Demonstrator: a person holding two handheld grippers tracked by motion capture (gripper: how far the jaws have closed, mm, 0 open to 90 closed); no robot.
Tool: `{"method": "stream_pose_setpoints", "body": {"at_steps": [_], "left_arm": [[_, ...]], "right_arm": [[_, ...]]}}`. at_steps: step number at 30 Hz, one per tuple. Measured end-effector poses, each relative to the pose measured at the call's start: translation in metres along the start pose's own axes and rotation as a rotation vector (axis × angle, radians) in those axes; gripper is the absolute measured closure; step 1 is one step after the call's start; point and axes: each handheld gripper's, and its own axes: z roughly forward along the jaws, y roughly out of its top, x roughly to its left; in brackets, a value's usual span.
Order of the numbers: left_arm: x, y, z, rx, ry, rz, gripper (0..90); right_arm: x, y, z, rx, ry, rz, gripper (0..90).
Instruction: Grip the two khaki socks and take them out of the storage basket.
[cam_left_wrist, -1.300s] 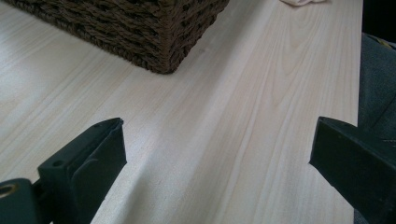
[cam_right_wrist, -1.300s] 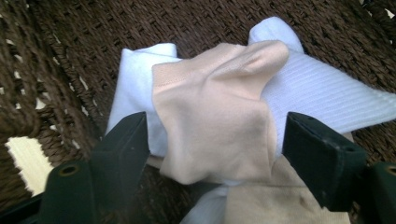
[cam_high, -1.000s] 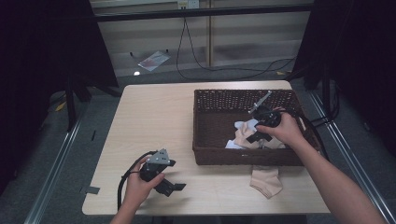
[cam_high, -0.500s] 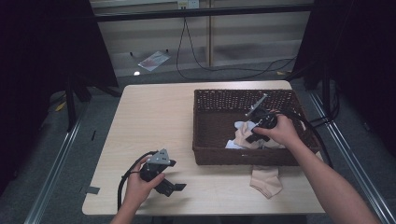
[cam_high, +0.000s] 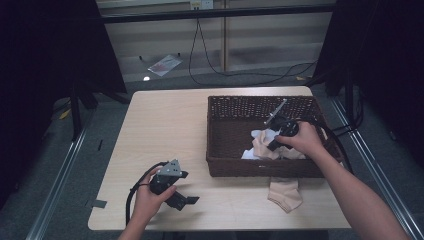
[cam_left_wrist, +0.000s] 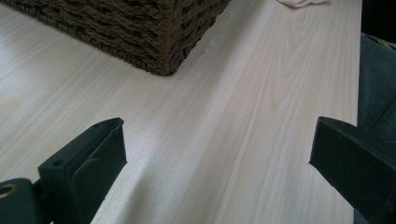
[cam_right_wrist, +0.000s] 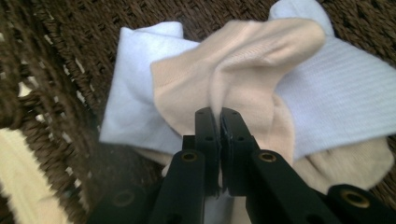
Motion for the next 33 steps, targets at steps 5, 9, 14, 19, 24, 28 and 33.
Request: {"method": "stream_pose_setpoints", "body": {"at_steps": [5,9,14,19,24,28,33], "left_arm": [[0.000,0.000,0.000,0.001,0.000,0.001,3.3],[0.000,0.000,0.000,0.001,-0.001,-0.001,3.3],[0.000,0.000,0.000,0.002,-0.001,-0.003,3.3],[0.000,0.000,0.000,0.001,0.000,-0.005,3.2],[0.000,0.000,0.000,0.005,-0.001,-0.001,3.2],[0.000,0.000,0.000,0.000,0.001,-0.006,3.2],[0.000,0.000,0.000,0.001,-0.001,-0.006,3.2]], "right_arm": [[0.001,-0.002,-0.018,-0.006,0.023,0.001,87.9],[0.002,-0.003,-0.034,-0.013,0.044,-0.001,87.9],[0.005,-0.003,-0.046,-0.018,0.057,-0.019,87.9],[0.008,-0.002,-0.059,-0.037,0.071,-0.015,87.9],[0.009,-0.003,-0.072,-0.037,0.062,-0.036,87.9],[0.012,-0.005,-0.086,-0.057,0.081,-0.031,87.8],[0.014,-0.007,-0.098,-0.077,0.098,-0.042,87.8]]}}
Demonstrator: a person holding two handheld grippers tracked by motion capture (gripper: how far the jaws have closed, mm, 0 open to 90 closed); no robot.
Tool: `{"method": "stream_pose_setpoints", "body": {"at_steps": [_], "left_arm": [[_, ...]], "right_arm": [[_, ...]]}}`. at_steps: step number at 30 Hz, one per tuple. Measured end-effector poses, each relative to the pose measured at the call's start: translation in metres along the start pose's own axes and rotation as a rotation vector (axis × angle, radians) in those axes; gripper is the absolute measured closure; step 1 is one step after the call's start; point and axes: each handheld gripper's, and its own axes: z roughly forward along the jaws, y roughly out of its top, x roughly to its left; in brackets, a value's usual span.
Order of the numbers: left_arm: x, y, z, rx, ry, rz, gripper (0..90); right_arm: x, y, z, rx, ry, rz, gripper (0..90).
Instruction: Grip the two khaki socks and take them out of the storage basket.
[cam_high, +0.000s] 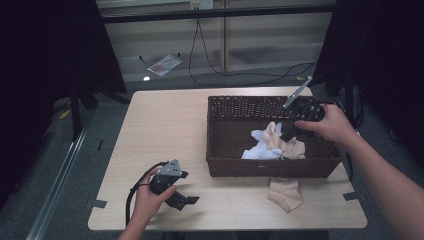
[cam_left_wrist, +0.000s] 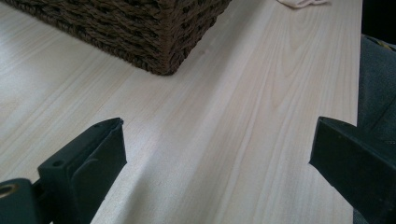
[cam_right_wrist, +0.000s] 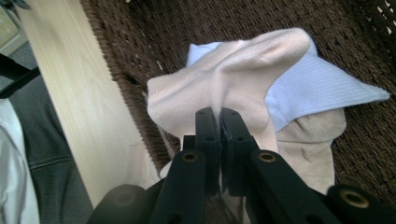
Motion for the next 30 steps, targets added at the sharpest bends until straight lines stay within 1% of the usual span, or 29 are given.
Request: {"method": "stream_pose_setpoints", "body": {"at_steps": [2,4,6,11,13,17,22,25,30], "left_arm": [[0.000,0.000,0.000,0.004,0.000,0.005,3.2],[0.000,0.000,0.000,0.000,0.001,0.000,3.2],[0.000,0.000,0.000,0.000,0.000,0.000,3.2],[0.000,0.000,0.000,0.000,0.003,-0.001,3.2],[0.000,0.000,-0.001,0.005,0.005,0.005,3.2],[0.000,0.000,-0.001,0.000,0.003,0.003,3.2],[0.000,0.000,-0.001,0.000,0.003,0.003,3.2],[0.000,0.000,-0.001,0.001,0.003,0.003,3.2],[0.000,0.000,-0.001,-0.001,0.003,0.002,3.2]], "right_arm": [[0.002,0.000,-0.005,-0.006,0.007,0.002,87.8],[0.003,0.000,-0.010,-0.012,0.014,-0.005,87.8],[0.005,0.000,-0.014,-0.011,0.013,-0.006,87.8],[0.008,-0.001,-0.021,-0.014,0.022,-0.014,87.8],[0.010,-0.002,-0.024,-0.017,0.029,-0.023,87.8],[0.017,-0.002,-0.031,-0.016,0.039,-0.036,87.7],[0.022,-0.003,-0.037,-0.016,0.041,-0.053,87.7],[0.027,-0.005,-0.044,-0.030,0.053,-0.070,87.7],[0.033,-0.008,-0.051,-0.049,0.070,-0.092,87.7]]}}
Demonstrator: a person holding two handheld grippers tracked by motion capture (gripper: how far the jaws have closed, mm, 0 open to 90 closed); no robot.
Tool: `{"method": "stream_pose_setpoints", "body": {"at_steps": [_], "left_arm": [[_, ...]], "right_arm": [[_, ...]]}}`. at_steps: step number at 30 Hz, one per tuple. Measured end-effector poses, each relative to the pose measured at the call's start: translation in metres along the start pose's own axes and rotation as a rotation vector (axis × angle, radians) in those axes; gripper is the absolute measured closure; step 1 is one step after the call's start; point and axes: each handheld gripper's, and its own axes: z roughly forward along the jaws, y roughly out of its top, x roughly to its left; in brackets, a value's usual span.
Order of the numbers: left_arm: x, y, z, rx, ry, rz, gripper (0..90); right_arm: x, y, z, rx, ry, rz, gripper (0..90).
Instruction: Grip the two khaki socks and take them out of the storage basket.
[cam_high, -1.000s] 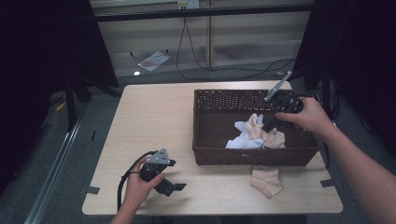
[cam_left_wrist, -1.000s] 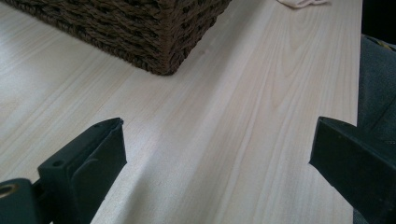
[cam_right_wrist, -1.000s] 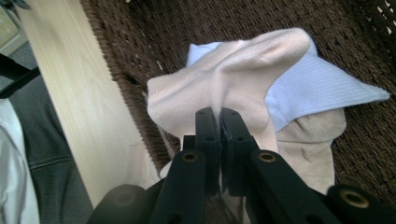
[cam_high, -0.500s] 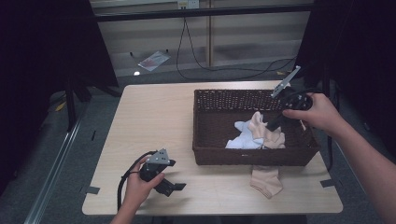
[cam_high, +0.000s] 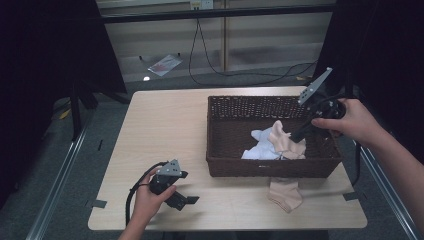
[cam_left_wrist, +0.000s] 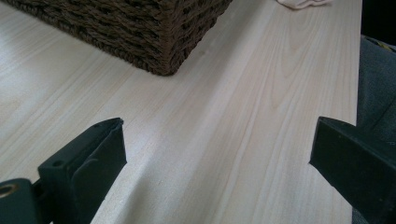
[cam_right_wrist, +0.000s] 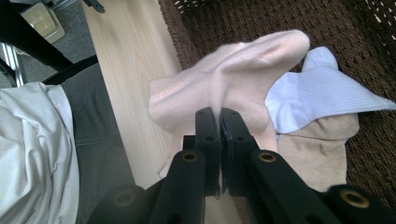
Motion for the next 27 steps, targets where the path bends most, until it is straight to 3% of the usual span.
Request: {"method": "stream_pose_setpoints", "body": {"at_steps": [13,27], "left_arm": [[0.000,0.000,0.001,-0.003,-0.001,-0.004,3.2],[0.000,0.000,0.001,0.002,0.000,-0.005,3.2]], "right_arm": [[0.017,-0.008,-0.003,-0.035,0.043,-0.058,87.6],[0.036,-0.012,0.022,-0.004,0.079,-0.115,87.6]]}}
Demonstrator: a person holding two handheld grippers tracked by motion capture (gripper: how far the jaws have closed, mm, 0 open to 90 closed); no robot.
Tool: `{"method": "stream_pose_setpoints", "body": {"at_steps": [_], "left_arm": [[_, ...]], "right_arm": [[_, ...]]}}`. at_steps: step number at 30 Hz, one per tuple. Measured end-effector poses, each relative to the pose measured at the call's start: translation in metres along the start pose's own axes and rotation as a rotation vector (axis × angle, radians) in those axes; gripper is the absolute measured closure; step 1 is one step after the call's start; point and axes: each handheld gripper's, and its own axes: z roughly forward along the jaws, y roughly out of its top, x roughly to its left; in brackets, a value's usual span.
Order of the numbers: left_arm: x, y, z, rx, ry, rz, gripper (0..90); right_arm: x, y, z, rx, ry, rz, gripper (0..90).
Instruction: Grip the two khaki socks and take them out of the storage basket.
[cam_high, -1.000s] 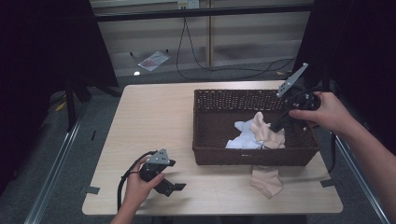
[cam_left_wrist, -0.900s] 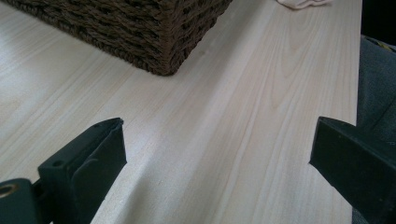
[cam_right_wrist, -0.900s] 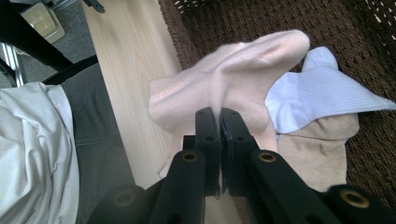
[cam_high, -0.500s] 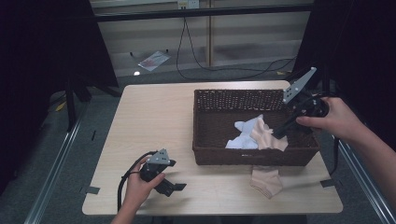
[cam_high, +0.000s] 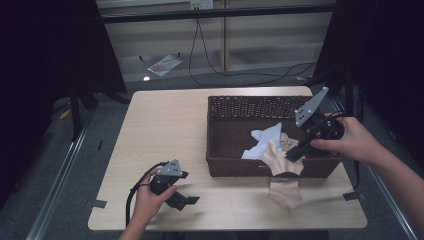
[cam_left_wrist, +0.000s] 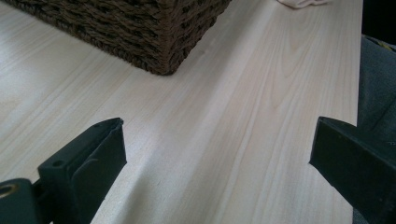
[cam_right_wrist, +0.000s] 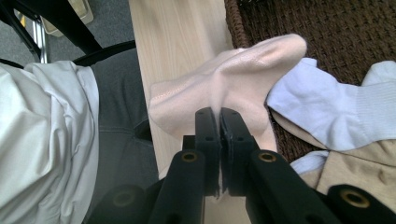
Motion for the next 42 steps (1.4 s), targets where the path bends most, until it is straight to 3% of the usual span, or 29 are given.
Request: {"method": "stream_pose_setpoints", "body": {"at_steps": [20,34,36,38,39,42], "left_arm": [[0.000,0.000,-0.001,-0.002,0.001,0.000,3.2],[0.000,0.000,-0.001,-0.002,-0.001,0.004,3.2],[0.000,0.000,-0.002,0.002,0.004,0.006,3.2],[0.000,0.000,-0.002,0.000,0.003,0.007,3.2],[0.000,0.000,-0.002,0.000,0.003,0.004,3.2],[0.001,0.000,-0.002,0.000,0.002,0.007,3.2]], "right_arm": [[0.013,0.000,0.046,0.044,0.041,-0.058,87.6],[0.010,-0.005,0.078,0.069,0.031,-0.048,87.0],[0.009,-0.005,0.083,0.066,0.025,-0.047,77.2],[0.008,-0.005,0.083,0.058,0.025,-0.049,74.2],[0.009,-0.005,0.082,0.048,0.013,-0.039,62.1],[0.009,-0.006,0.079,0.039,0.012,-0.041,57.8]]}}
